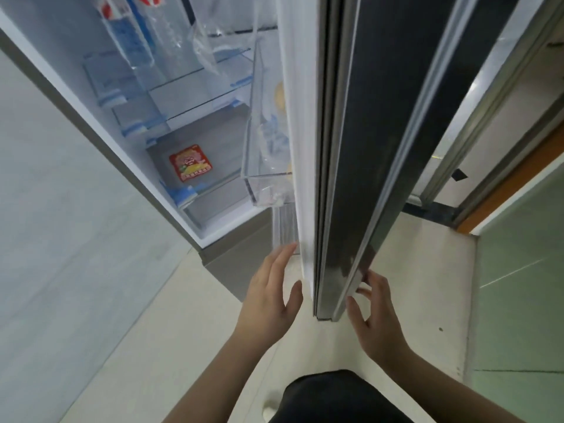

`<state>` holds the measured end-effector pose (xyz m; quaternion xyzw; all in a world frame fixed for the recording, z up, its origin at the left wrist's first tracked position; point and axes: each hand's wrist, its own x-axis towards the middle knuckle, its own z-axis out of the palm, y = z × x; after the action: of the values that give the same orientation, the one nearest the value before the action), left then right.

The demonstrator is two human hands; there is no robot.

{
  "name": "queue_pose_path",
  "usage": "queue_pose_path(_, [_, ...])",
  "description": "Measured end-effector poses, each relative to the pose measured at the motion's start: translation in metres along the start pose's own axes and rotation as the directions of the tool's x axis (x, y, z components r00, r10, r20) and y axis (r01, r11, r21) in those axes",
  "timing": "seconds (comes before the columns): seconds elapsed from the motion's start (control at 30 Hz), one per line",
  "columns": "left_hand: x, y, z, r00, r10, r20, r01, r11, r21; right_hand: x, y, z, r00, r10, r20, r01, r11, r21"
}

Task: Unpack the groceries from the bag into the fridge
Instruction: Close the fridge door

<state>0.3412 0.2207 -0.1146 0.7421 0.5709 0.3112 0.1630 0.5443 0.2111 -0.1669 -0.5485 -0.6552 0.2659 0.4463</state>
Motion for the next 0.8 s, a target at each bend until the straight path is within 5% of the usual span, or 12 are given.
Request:
queue_pose_path(0.23, [-0.024,-0.013,-0.050,0.980,0.104,-0.169,-0.123,0.987,-0.107,0.003,-0.036,0.054,0.982,-0.063,0.176,0.073,0.996,-0.050])
queue_pose_path(0.53, [-0.019,-0.061,-0.089,0.955,-0.099,-0.279,0.080,0.994,-0.078,0.035,-0.091,0.107,0.846,-0.168,0.506,0.239,0.968,-0.078])
queue_pose_path(0.67, [-0.003,-0.068,-0.113,0.877,-0.285,-0.387,0.259,0.958,-0.120,0.048,-0.111,0.125,0.850,-0.187,0.492,0.305,0.937,-0.170])
queue_pose_path(0.8, [0.025,-0.076,-0.150,0.812,-0.317,-0.490,0.275,0.948,-0.158,0.069,-0.129,0.133,0.850,-0.293,0.437,0.424,0.873,-0.240])
